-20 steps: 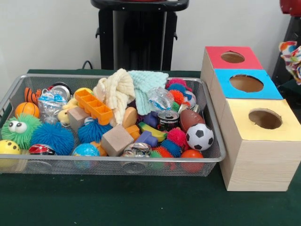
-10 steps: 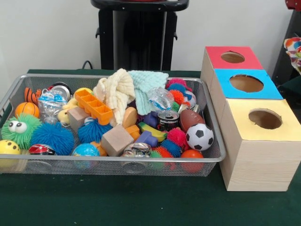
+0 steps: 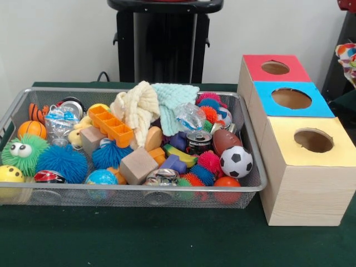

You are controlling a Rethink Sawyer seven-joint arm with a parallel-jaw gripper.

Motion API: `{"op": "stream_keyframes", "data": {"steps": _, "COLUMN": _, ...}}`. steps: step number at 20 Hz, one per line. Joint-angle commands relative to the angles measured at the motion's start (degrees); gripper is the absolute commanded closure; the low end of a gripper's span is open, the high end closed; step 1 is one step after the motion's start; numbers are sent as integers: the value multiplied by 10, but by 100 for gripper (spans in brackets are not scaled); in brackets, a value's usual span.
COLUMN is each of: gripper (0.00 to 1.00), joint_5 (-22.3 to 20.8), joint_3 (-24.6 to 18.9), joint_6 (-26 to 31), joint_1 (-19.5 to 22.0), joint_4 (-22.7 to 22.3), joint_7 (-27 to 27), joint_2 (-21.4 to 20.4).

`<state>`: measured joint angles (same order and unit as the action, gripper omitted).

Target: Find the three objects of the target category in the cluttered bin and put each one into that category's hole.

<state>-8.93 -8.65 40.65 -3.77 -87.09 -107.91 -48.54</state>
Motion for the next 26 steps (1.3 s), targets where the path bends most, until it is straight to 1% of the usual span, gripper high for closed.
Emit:
{"op": "stream_keyframes", "data": {"steps": 1, "gripper": 100, "joint_5": 1, "joint_3": -11, "joint_6": 58, "joint_1": 30, "joint_4": -14, "joint_7": -17, "joint_2": 25}}
{"op": "stream_keyframes", "data": {"steps": 5, "gripper": 100, "joint_5": -14, "joint_3": -3, "joint_6": 48, "joint_1": 28, "joint_4": -7, "joint_7": -19, "joint_2": 35}}
{"op": "stream_keyframes", "data": {"steps": 8, "gripper": 100, "joint_5": -39, "joint_3": 6, "joint_6": 40, "joint_1": 25, "joint_4": 6, "joint_7": -9, "joint_2": 47}}
{"op": "stream_keyframes", "data": {"steps": 10, "gripper": 100, "joint_5": -43, "joint_3": 6, "joint_6": 26, "joint_1": 29, "joint_4": 2, "joint_7": -6, "joint_2": 52}}
{"op": "stream_keyframes", "data": {"steps": 17, "gripper": 100, "joint_5": -67, "joint_3": 11, "joint_6": 5, "joint_1": 27, "joint_4": -5, "joint_7": -7, "joint_2": 58}}
{"op": "stream_keyframes", "data": {"steps": 22, "gripper": 100, "joint_5": -84, "joint_3": 14, "joint_6": 12, "joint_1": 23, "joint_4": 25, "joint_7": -11, "joint_2": 76}}
{"op": "stream_keyframes", "data": {"steps": 26, "gripper": 100, "joint_5": -88, "joint_3": 9, "joint_6": 13, "joint_1": 29, "joint_4": 25, "joint_7": -7, "joint_2": 75}}
